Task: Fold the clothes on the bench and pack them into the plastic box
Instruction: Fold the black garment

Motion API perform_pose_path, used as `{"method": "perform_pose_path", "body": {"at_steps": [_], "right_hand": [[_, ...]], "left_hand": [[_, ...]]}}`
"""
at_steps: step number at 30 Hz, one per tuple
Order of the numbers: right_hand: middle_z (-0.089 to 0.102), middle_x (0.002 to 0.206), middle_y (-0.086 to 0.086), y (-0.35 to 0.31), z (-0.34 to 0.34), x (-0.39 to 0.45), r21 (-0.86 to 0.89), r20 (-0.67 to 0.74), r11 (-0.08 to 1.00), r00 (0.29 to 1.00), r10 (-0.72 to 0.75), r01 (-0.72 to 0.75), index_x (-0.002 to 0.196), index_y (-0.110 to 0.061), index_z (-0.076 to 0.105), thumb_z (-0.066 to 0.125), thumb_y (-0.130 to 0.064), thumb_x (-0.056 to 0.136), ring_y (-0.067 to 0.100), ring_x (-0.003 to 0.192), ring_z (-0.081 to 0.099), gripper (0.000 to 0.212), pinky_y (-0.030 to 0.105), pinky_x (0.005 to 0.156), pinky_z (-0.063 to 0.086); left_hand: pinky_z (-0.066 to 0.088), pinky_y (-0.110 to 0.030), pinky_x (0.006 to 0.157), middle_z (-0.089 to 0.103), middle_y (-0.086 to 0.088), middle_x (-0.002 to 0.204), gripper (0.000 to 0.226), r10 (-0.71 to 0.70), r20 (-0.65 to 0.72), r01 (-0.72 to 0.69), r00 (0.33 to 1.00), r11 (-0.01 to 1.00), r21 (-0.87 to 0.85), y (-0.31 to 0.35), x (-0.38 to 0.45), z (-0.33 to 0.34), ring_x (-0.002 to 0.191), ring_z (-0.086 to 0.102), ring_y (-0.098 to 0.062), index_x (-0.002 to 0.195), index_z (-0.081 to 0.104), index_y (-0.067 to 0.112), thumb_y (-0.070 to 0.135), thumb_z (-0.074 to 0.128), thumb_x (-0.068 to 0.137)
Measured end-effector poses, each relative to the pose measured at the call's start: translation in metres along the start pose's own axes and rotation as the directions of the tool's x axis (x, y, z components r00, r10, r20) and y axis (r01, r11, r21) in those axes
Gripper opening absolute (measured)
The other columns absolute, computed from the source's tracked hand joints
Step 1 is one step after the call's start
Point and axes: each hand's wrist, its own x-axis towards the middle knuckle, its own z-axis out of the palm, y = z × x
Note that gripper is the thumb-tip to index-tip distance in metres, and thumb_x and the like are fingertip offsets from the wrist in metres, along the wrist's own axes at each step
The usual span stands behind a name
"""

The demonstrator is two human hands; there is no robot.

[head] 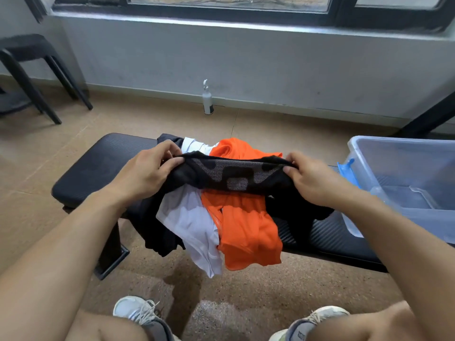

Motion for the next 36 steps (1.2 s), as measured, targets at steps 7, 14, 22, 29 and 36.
{"method": "perform_pose_path", "body": {"at_steps": [7, 14, 22, 29, 36], "right_hand": [[0.071, 0.073, -0.019, -0.022, -0.049, -0.016, 0.024, 0.291, 0.99, 0.947, -0.137, 0.136, 0.078, -0.045, 0.071, 0.072, -0.051, 0.085, -0.004, 0.067, 0.063, 0.01, 0.022, 0.067, 0.048], [0.06, 0.072, -0.012, -0.021, -0.042, 0.002, 0.031, -0.206, 0.984, 0.964, -0.166, 0.176, 0.079, -0.028, 0.069, 0.087, -0.019, 0.075, 0.013, 0.065, 0.053, 0.02, 0.013, 0.06, 0.041], [0.055, 0.087, -0.008, -0.007, -0.025, 0.001, -0.41, -0.223, 0.9, 0.939, -0.26, 0.152, 0.08, -0.029, 0.056, 0.058, 0.004, 0.071, 0.023, 0.093, 0.058, 0.034, 0.035, 0.063, 0.044], [0.058, 0.088, -0.013, 0.002, 0.013, -0.017, -0.555, 0.533, 0.8, 0.836, 0.13, 0.229, 0.104, -0.033, 0.072, 0.05, -0.003, 0.087, 0.016, 0.085, 0.059, 0.041, 0.028, 0.079, 0.052], [0.052, 0.135, 0.011, 0.021, 0.016, 0.002, -0.338, 0.115, 0.931, 0.976, 0.185, -0.137, 0.134, -0.015, 0.055, 0.047, -0.004, 0.094, 0.032, 0.125, 0.051, 0.043, 0.039, 0.103, 0.046]], "left_hand": [[0.054, -0.024, 0.062, 0.076, 0.005, 0.074, 0.026, -0.174, 0.528, 0.149, 0.831, 0.985, 0.091, 0.015, -0.01, -0.051, 0.069, 0.072, -0.008, 0.078, 0.078, 0.024, 0.042, 0.091, 0.065], [0.058, -0.044, 0.068, 0.068, 0.013, 0.071, 0.023, -0.074, -0.083, 0.073, 0.994, 0.997, -0.014, -0.017, 0.008, -0.042, 0.071, 0.067, -0.018, 0.078, 0.068, 0.041, 0.027, 0.087, 0.076], [0.043, -0.032, 0.066, 0.058, 0.01, 0.077, 0.04, 0.229, -0.16, -0.184, 0.96, 0.948, 0.258, -0.01, 0.004, -0.027, 0.078, 0.054, -0.019, 0.073, 0.068, 0.025, -0.013, 0.069, 0.063], [0.045, -0.015, 0.055, 0.073, 0.007, 0.083, 0.04, -0.342, 0.508, 0.069, 0.79, 0.874, 0.481, -0.028, -0.009, -0.013, 0.077, 0.066, -0.013, 0.07, 0.073, 0.027, -0.005, 0.05, 0.077], [0.043, -0.028, 0.089, 0.067, 0.011, 0.107, 0.021, 0.05, 0.127, -0.078, 0.991, 0.973, 0.219, 0.015, -0.001, 0.021, 0.108, 0.059, -0.014, 0.096, 0.072, 0.031, 0.015, 0.063, 0.086]]}}
